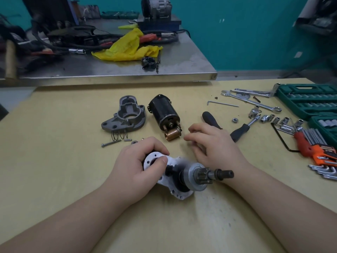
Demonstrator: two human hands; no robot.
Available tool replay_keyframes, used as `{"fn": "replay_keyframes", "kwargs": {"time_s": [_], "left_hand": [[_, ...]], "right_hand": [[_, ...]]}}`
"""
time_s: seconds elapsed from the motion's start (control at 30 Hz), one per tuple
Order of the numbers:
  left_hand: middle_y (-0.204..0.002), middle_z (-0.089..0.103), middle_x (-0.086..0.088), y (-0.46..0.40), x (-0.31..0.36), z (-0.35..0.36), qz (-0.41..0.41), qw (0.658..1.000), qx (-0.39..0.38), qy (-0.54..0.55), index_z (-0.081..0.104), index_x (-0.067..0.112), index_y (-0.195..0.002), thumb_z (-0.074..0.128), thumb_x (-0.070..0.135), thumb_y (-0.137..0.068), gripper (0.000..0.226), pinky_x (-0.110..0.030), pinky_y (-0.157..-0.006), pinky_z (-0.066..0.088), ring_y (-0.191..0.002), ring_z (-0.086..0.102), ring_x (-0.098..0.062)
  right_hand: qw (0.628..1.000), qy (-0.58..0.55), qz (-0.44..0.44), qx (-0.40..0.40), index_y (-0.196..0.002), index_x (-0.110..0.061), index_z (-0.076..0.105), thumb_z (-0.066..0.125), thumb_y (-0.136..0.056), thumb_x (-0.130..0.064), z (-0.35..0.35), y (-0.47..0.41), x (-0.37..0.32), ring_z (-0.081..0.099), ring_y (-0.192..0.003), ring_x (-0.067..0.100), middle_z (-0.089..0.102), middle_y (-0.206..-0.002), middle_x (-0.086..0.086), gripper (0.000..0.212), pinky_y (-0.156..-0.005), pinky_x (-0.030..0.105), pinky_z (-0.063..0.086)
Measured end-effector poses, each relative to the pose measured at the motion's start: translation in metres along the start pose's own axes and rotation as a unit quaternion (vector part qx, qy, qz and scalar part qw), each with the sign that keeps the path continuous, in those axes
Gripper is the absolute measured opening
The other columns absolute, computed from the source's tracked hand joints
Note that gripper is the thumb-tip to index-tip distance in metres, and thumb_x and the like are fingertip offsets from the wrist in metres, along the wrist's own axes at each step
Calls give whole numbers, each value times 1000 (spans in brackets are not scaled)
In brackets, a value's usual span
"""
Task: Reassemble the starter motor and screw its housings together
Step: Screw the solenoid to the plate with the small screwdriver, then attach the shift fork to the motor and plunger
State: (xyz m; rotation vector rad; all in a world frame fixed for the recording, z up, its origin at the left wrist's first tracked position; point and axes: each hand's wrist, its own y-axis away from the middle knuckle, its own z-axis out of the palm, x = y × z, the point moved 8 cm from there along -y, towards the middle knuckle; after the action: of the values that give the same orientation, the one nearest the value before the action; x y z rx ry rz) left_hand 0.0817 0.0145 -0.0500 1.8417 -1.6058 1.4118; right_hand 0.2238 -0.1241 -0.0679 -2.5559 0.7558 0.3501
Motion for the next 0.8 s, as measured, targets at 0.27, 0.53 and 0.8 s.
{"fn": "replay_keyframes", "kwargs": {"time_s": [0.27,0.53,0.8], "left_hand": [[-102,58,22,3,8,19,72,988,-81,-112,55,38,-107,52,40,-101,7,-9,-80,39,-98,58,1],[-116,55,-1,13,24,34,189,959,-120,-171,61,12,-119,60,25,-106,18,-34,-95,45,-106,53,-21],[-116,55,-4,20,29,38,233,946,-117,-194,60,10,-113,69,19,-100,18,-48,-93,48,-104,50,-27]], "right_hand": [[999,-12,53,6,-122,-18,80,70,-94,1,-12,0,12,61,-117,35,70,-130,3,36,-103,50,46],[992,-69,95,56,-119,-23,79,69,-97,-8,-29,0,18,58,-118,15,73,-116,-10,29,-98,22,35],[997,-62,52,3,-121,-34,78,67,-98,-21,-40,-36,-19,60,-107,3,68,-99,-29,28,-89,23,47]]}}
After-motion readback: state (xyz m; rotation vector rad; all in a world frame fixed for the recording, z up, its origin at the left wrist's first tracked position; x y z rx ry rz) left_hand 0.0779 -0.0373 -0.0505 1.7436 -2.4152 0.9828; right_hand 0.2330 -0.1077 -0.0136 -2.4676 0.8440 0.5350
